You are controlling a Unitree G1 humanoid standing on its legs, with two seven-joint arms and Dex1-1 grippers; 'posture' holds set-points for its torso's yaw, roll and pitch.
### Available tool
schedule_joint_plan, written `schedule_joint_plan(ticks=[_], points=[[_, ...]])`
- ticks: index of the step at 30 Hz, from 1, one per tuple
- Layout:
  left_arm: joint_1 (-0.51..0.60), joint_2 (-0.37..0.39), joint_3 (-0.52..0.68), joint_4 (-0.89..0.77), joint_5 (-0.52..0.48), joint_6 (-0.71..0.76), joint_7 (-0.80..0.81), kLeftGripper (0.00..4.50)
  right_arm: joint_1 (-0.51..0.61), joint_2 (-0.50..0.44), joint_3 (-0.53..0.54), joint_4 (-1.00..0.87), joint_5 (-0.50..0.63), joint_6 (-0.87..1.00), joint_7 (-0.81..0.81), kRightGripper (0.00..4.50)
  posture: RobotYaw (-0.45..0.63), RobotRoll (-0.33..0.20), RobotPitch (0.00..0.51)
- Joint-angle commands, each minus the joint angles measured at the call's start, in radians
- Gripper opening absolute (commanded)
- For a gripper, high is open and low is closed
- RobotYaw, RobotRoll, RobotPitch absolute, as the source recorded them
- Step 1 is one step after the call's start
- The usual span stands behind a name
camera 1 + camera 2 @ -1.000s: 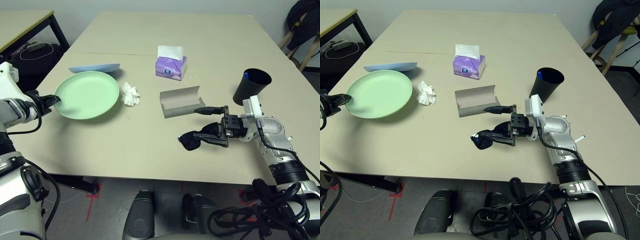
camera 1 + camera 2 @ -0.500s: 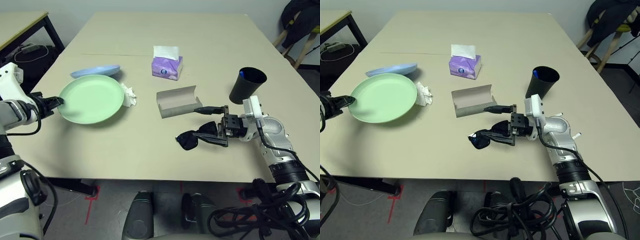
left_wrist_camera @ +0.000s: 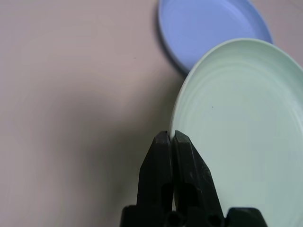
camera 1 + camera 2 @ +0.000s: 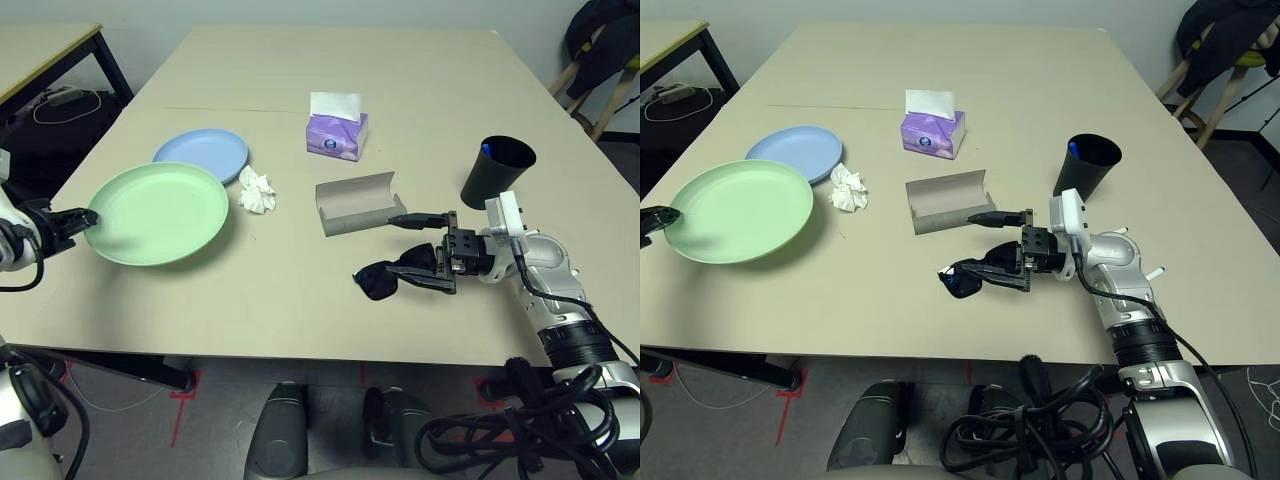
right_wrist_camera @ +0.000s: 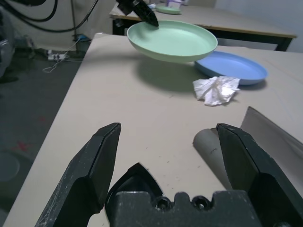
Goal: Organize and tidy the items on the table.
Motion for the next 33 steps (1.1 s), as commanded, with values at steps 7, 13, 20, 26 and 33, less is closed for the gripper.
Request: schedule_joint_plan(ticks=[7, 13, 20, 26, 33], points=[[-0.186, -0.133, -0.065, 0.262, 0.082, -0.275, 0.152, 0.02, 0.003, 0.028, -0.062, -0.029, -0.010, 0.089, -0.268, 4.50, 0.17, 0.000, 0.093], [-0.290, -0.178, -0.081, 0.433, 0.121, -0.457, 0.246, 0.02, 0.021, 0.043, -0.055, -0.086, -0.001, 0.117, -0.332, 4.50, 0.17, 0.000, 0.092], [-0.414, -0.225, -0.049, 0.645, 0.132, -0.726, 0.432, 0.02, 0.062, 0.070, -0.031, -0.184, 0.002, 0.156, -0.381, 4.50, 0.18, 0.000, 0.094], [-0.508, -0.254, -0.027, 0.822, 0.126, -0.932, 0.557, 0.02, 0.075, 0.082, -0.031, -0.242, 0.005, 0.197, -0.418, 4.50, 0.17, 0.000, 0.095], [-0.528, -0.273, -0.036, 0.916, 0.124, -1.026, 0.595, 0.02, 0.078, 0.076, -0.040, -0.259, 0.000, 0.209, -0.448, 4.50, 0.15, 0.000, 0.096]])
